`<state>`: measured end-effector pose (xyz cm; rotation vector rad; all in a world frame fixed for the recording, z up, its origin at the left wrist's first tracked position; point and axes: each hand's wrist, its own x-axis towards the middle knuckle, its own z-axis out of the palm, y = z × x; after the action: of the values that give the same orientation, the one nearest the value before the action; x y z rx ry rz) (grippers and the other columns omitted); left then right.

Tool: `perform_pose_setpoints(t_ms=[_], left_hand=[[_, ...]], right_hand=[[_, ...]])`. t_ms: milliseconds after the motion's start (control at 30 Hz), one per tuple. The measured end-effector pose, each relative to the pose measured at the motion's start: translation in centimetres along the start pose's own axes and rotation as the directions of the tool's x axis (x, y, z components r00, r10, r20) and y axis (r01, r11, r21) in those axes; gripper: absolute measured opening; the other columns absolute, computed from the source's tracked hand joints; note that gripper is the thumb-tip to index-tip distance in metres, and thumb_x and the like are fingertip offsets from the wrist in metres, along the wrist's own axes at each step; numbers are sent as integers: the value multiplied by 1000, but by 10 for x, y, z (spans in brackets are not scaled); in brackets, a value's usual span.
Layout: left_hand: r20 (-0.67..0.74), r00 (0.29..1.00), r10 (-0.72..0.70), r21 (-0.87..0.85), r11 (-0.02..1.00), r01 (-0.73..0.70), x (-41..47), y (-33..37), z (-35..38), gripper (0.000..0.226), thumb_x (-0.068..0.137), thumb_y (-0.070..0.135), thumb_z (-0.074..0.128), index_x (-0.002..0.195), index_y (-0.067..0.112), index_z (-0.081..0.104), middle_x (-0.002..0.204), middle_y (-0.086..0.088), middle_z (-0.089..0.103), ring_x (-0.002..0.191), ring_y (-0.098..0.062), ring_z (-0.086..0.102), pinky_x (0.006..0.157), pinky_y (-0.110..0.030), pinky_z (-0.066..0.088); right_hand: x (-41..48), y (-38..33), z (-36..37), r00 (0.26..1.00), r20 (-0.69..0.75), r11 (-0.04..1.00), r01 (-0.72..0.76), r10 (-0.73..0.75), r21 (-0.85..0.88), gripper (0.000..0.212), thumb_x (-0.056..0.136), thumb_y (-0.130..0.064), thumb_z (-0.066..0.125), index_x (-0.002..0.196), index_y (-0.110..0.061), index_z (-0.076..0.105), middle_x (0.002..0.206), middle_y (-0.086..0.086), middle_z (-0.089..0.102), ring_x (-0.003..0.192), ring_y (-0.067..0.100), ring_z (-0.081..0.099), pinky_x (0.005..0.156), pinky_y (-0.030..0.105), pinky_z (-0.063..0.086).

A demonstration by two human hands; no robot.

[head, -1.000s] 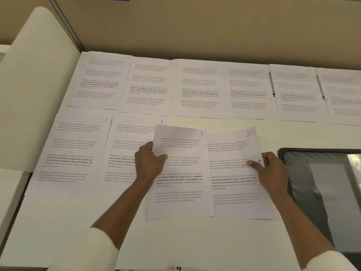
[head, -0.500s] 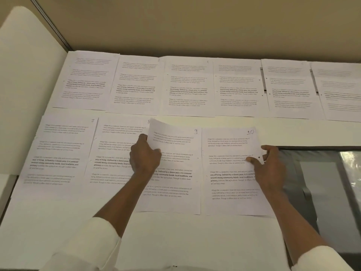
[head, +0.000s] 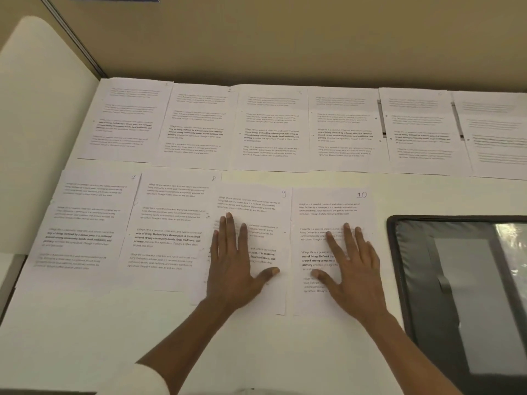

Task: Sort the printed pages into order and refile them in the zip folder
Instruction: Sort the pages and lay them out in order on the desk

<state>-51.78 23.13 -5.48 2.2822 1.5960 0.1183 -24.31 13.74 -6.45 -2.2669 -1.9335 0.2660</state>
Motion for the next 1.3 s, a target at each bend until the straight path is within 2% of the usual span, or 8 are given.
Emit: perform_pose_setpoints(t_ms=[133,500,667,800,1300], left_hand=[[26,1000,-11,15,1000,10,-5,2,9,127,85,94,42,168,7,1,172,-15,-25,160,-30,-21,131,-56,7],[71,997,-27,65,998,22,21,29,14,128,86,95,34,167,3,-2,170,-18,-29,158,-31,-27,131,-55,-1],[67,996,-53,58,997,49,27,33,12,126,85,94,35,167,5,0,170,-16,-29,158,-29,-27,131,-52,-2],[52,997,-64,61,996,61,28,32,12,127,84,95,37,167,4,7,173,-16,-22,160,-29,-21,131,-51,0],[47,997,-63,58,997,61,28,32,14,128,83,96,36,167,4,5,172,-14,-24,159,-28,-26,131,-52,0]], right_hand=[[3,-3,8,999,0,998,-44,44,-32,89,96,-77,42,167,-28,20,176,7,-3,163,31,-3,128,59,15],[20,30,2,995,-19,995,-100,100,6,91,94,-77,43,167,-27,23,177,2,-2,163,25,-4,129,56,11],[21,30,3,995,-37,996,-88,88,1,90,93,-76,46,166,-27,27,177,4,0,163,27,0,129,57,13],[23,26,2,996,-45,996,-81,82,27,90,94,-76,46,166,-27,26,177,3,0,163,26,-1,129,56,11],[24,17,7,996,-45,997,-75,74,-16,93,92,-83,44,166,-28,27,177,6,1,163,28,-1,128,58,15]])
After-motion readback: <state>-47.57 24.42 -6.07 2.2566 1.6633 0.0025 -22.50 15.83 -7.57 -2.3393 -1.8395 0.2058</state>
